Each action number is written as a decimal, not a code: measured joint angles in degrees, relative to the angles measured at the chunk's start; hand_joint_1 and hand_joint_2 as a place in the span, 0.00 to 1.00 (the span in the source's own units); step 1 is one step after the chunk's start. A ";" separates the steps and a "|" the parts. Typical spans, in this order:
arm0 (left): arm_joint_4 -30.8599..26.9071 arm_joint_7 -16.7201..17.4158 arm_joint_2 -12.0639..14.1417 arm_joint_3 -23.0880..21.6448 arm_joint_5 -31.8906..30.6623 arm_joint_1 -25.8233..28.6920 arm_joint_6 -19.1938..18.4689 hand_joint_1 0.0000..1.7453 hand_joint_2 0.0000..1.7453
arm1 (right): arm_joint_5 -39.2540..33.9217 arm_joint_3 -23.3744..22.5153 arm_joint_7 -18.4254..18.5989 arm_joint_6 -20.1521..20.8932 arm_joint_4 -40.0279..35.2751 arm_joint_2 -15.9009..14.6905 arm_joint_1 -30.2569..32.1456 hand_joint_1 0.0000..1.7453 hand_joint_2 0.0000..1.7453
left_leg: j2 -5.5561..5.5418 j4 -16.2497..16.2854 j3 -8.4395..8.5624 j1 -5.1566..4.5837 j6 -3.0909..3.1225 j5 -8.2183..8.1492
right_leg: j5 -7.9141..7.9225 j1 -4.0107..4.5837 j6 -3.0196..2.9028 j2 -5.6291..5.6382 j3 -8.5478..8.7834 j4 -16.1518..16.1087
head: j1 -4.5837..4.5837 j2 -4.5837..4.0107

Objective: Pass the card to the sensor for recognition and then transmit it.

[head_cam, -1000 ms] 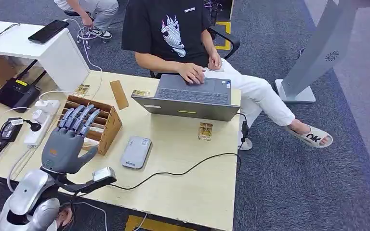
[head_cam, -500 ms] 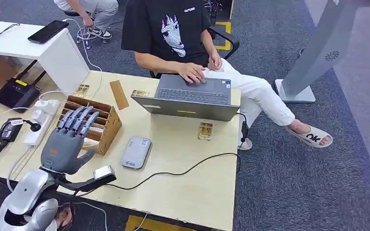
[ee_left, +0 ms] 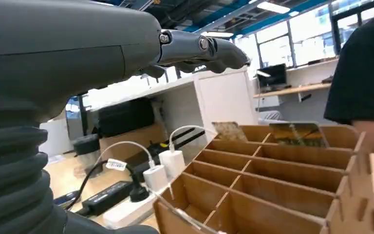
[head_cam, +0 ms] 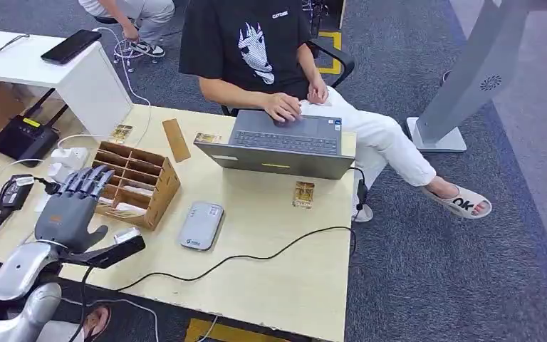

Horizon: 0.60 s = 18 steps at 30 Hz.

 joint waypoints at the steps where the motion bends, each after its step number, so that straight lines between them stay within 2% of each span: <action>1: 2.14 0.28 1.05 0.81 0.37 -0.42 -1.03 0.00 1.00 | 0.52 -0.22 0.39 0.00 0.00 0.00 0.00 0.00 1.00 | 0.00 0.00 -0.01 0.00 0.00 0.00 | 0.00 0.00 0.00 -0.01 0.00 0.00 | 0.00 0.02; 3: 5.94 0.61 1.86 1.20 0.63 -1.17 -1.46 0.00 1.00 | 0.90 -0.42 0.50 0.00 0.00 0.00 -0.02 0.00 1.00 | 0.00 0.01 -0.02 -0.01 0.00 0.00 | 0.00 -0.01 0.00 -0.01 0.00 -0.01 | 0.00 0.00; 18: 8.74 1.27 1.44 1.20 0.52 -1.26 -1.62 0.00 1.00 | 1.84 -0.74 0.74 0.07 -0.02 0.00 -0.06 0.00 1.00 | 0.00 0.01 -0.01 -0.01 0.00 0.00 | 0.00 0.00 0.00 -0.01 0.00 -0.01 | 0.00 0.02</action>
